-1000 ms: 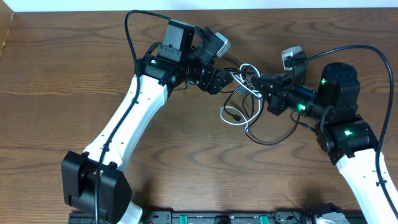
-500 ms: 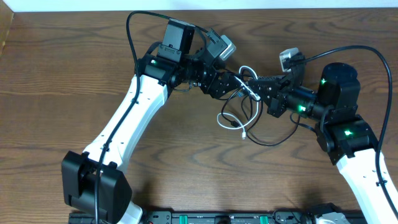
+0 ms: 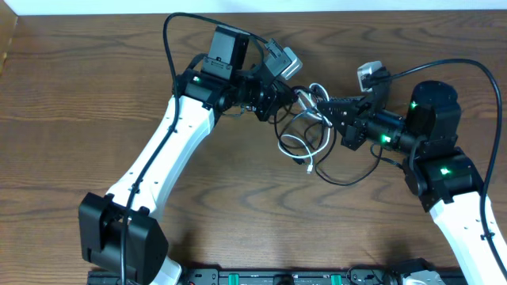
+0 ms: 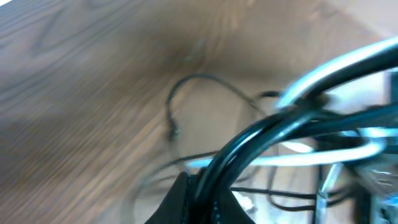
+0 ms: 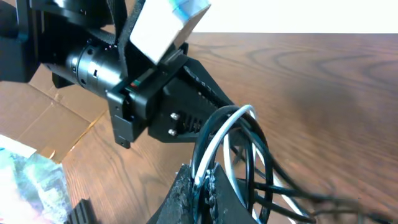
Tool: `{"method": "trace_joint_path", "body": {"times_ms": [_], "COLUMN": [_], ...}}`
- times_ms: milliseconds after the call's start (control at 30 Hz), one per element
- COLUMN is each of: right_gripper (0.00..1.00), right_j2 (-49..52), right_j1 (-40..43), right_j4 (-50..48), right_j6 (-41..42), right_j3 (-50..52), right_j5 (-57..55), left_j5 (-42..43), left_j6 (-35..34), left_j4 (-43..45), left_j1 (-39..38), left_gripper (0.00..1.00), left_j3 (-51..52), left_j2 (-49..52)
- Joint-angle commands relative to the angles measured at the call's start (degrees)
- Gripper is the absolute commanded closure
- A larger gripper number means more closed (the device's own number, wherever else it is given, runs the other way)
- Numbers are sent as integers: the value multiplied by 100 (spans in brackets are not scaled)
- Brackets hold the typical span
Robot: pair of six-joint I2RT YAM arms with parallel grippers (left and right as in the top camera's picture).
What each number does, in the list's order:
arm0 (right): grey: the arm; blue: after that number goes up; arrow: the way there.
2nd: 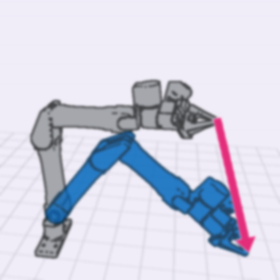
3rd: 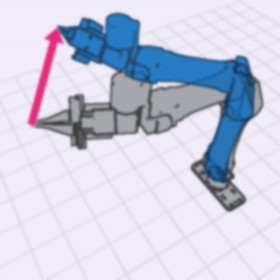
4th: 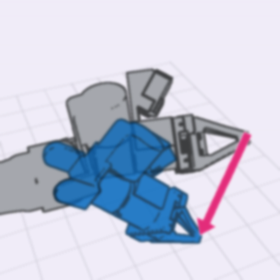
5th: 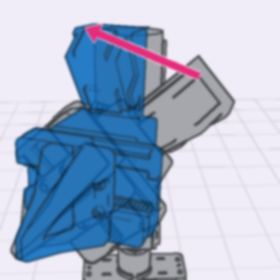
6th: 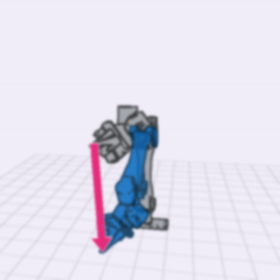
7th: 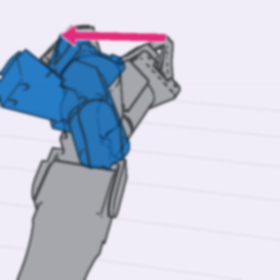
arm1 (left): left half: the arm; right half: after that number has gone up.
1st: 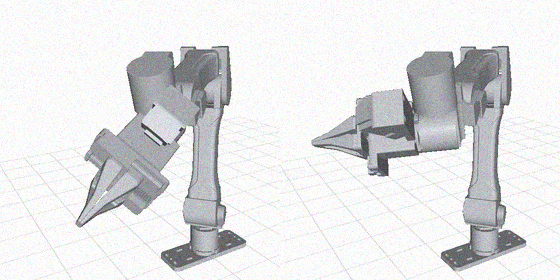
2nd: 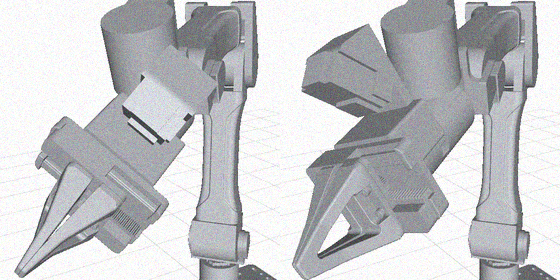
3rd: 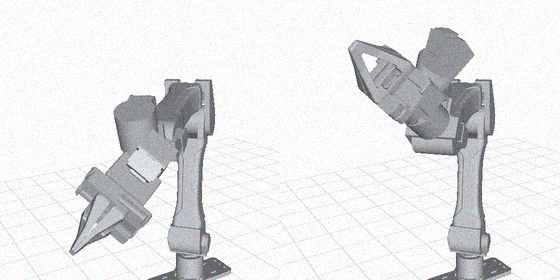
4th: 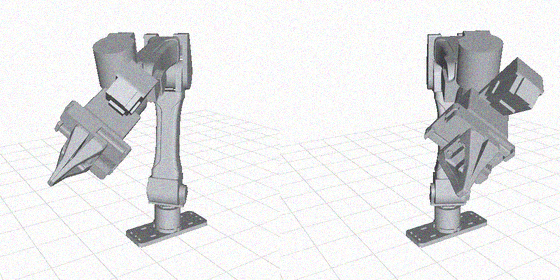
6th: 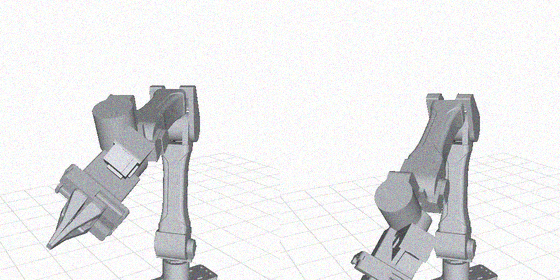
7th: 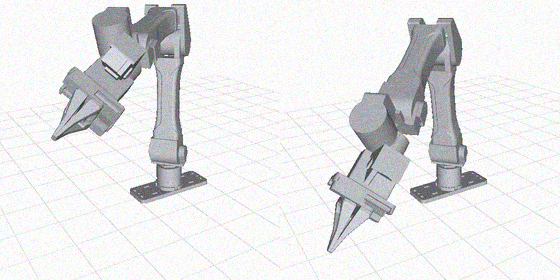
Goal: Untangle cables
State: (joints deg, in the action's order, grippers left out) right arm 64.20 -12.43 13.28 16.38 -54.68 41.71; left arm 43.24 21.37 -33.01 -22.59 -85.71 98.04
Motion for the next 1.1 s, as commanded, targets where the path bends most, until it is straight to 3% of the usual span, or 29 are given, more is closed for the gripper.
{"method": "trace_joint_path", "body": {"times_ms": [0,400,1067], "right_gripper": [99,99,99], "right_j2": [-240,-282,-1512], "right_j1": [13,214,1958], "right_j4": [4,173,693], "right_j6": [76,79,46], "right_j3": [-155,-155,-157], "right_j5": [-4,-472,-291], "left_j5": [-1342,-1862,-1969], "left_j6": [-352,-391,-719], "left_j4": [20,11,164], "left_j1": [50,780,2730], "left_gripper": [93,92,92], "left_j3": [9,9,9], "left_j2": [0,-24,-24]}}
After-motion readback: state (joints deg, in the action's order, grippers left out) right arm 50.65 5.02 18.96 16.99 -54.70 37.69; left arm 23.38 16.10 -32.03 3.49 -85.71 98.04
